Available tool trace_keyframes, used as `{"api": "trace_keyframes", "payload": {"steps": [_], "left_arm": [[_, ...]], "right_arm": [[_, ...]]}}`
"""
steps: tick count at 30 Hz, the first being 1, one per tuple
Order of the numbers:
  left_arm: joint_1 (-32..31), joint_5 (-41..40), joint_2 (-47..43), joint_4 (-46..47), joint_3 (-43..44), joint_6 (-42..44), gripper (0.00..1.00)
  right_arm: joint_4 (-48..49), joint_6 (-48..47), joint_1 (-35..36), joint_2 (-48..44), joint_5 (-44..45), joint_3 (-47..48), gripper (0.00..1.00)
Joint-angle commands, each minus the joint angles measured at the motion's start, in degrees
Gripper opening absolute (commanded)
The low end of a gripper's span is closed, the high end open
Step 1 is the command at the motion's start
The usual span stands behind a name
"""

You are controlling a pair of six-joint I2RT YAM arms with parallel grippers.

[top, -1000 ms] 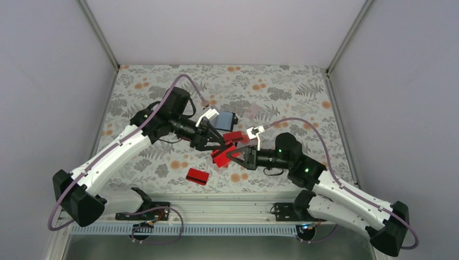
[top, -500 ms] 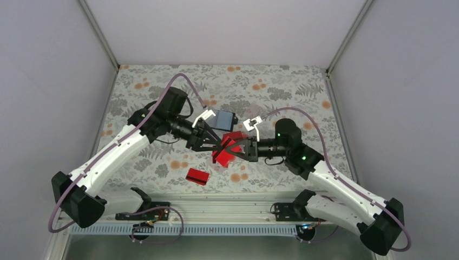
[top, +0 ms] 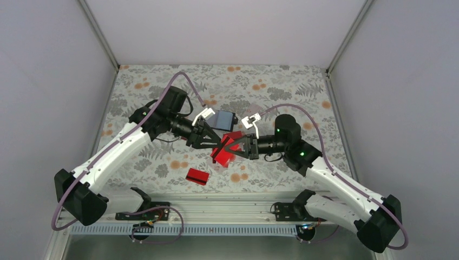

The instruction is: Put the credit cards into the card holder

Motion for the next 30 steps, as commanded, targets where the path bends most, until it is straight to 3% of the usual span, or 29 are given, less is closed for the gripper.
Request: {"api": "trace_keyframes", "payload": {"steps": [1, 15, 21, 25, 28, 29, 30], "left_arm": [[0.2, 4.2, 0.1, 1.3, -0.7, 1.3, 0.39], [0.2, 7.4, 0.7, 2.9, -2.1, 0.1, 0.28], [0.2, 7.5, 2.1, 3.2, -1.1, 0.0, 0.17], [0.2, 7.2, 2.3, 4.0, -1.1, -0.6, 0.03], [0.2, 7.3, 2.2, 6.2, -1.1, -2.8, 0.02], [0.2, 6.7, 2.3, 6.4, -0.9, -3.4, 0.03], [0.5, 6.0, 2.4, 6.5, -0.7, -4.0, 0.02]], "right_arm": [[1.7, -1.1, -0.9, 1.1, -2.3, 2.7, 0.03], [2.1, -2.0, -2.4, 3.7, -5.8, 4.8, 0.03], [2.2, -2.6, -2.5, 4.6, -6.6, 5.5, 0.03], [2.2, -3.2, -2.5, 5.6, -7.1, 6.1, 0.03], [-0.3, -5.0, -2.7, 6.4, -5.9, 7.5, 0.04], [-2.6, -6.2, -3.1, 6.7, -5.2, 8.2, 0.08], [-4.2, -7.1, -3.6, 7.0, -4.7, 8.9, 0.24]]}}
